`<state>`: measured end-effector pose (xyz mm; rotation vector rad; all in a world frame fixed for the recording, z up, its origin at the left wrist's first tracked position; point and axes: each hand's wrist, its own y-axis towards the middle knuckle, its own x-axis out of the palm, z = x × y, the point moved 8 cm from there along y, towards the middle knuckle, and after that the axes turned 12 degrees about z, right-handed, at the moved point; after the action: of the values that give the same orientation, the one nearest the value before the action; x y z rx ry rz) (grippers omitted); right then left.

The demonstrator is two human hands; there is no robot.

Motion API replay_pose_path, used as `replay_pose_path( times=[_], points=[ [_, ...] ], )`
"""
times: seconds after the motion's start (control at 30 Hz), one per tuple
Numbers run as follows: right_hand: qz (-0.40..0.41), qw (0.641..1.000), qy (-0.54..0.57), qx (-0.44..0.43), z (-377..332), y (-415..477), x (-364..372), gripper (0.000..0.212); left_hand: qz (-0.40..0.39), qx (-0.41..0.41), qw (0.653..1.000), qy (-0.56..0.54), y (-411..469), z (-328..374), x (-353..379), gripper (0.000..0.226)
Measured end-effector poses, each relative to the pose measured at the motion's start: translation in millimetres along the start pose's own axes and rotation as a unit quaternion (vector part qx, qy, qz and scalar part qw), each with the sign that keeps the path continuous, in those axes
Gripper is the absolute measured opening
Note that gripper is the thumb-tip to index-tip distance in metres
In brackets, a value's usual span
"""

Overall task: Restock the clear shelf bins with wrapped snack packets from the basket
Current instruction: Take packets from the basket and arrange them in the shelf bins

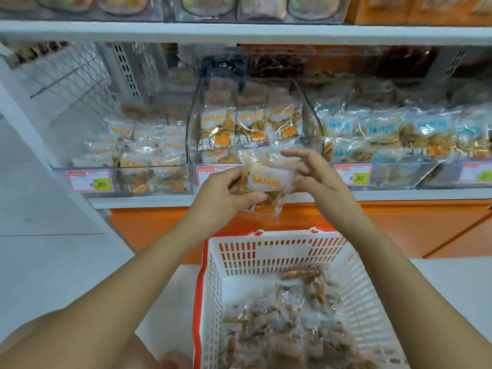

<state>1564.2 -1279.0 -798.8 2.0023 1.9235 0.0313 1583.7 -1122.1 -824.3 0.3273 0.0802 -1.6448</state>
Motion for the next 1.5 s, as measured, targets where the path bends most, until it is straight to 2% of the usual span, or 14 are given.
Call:
replay_pose_path(
  times=[0.17, 0.3, 0.47, 0.57, 0.67, 0.73, 0.87, 0.93, 1.0, 1.13, 1.2, 1.27, 1.37, 1.5],
  points=[
    [-0.015, 0.981, -0.188, -0.03, -12.4, 43.4, -7.6, 0.035, 0.046, 0.05, 0.998, 0.003, 20.6, 14.9, -2.8, 0.03],
    [0.079, 0.969, -0.228, -0.045, -38.2, 94.7, -40.7, 0.03, 0.111, 0.119, 0.964, 0.209, 32.2, 22.9, -8.4, 0.043],
    [0.109, 0.914, -0.391, 0.012, -38.2, 165.6, -52.8, 0.039, 0.098, 0.152, 0.908, 0.378, 47.2, 11.9, -4.8, 0.046],
    [0.018, 0.838, -0.54, 0.076, -19.1, 190.5, -36.2, 0.045, 0.092, 0.173, 0.899, 0.392, 51.5, 8.7, -1.0, 0.043],
    [-0.078, 0.838, -0.521, 0.142, 6.0, 191.1, -17.8, 0.032, 0.093, 0.18, 0.896, 0.396, 54.1, 5.1, -0.9, 0.038],
    [-0.071, 0.81, -0.573, 0.104, 8.4, 191.7, -11.8, 0.028, 0.094, 0.198, 0.893, 0.393, 53.8, 4.9, -1.8, 0.035],
    [0.092, 0.758, -0.642, -0.071, -19.1, 178.3, -6.5, 0.033, 0.081, 0.237, 0.883, 0.396, 49.3, 3.3, -1.3, 0.038],
    [0.156, 0.77, -0.597, -0.16, -34.4, 146.8, -4.1, 0.033, 0.08, 0.252, 0.887, 0.379, 46.4, 5.7, -1.5, 0.037],
    [0.173, 0.817, -0.498, -0.234, -35.0, 104.4, 1.5, 0.012, 0.085, 0.289, 0.895, 0.329, 37.1, 15.6, -0.8, 0.031],
    [0.114, 0.871, -0.394, -0.271, 19.9, 17.0, 15.4, 0.033, 0.06, 0.299, 0.912, 0.274, 9.2, 14.0, 10.3, 0.025],
    [0.056, 0.877, -0.44, -0.187, 84.7, -7.0, 19.3, 0.034, -0.001, 0.233, 0.915, 0.329, -0.2, -14.3, 23.6, 0.024],
    [-0.028, 0.867, -0.497, 0.003, 173.0, -27.8, 12.2, 0.029, -0.074, 0.156, 0.902, 0.396, -9.9, -54.2, 32.4, 0.023],
    [-0.048, 0.831, -0.49, 0.261, 279.1, -78.3, -21.8, 0.018, -0.193, 0.025, 0.858, 0.474, -29.0, -118.4, 30.1, 0.024],
    [-0.024, 0.812, -0.439, 0.385, 328.4, -136.7, -38.5, 0.04, -0.283, -0.086, 0.777, 0.556, -53.0, -177.5, 8.8, 0.034]
  ],
)
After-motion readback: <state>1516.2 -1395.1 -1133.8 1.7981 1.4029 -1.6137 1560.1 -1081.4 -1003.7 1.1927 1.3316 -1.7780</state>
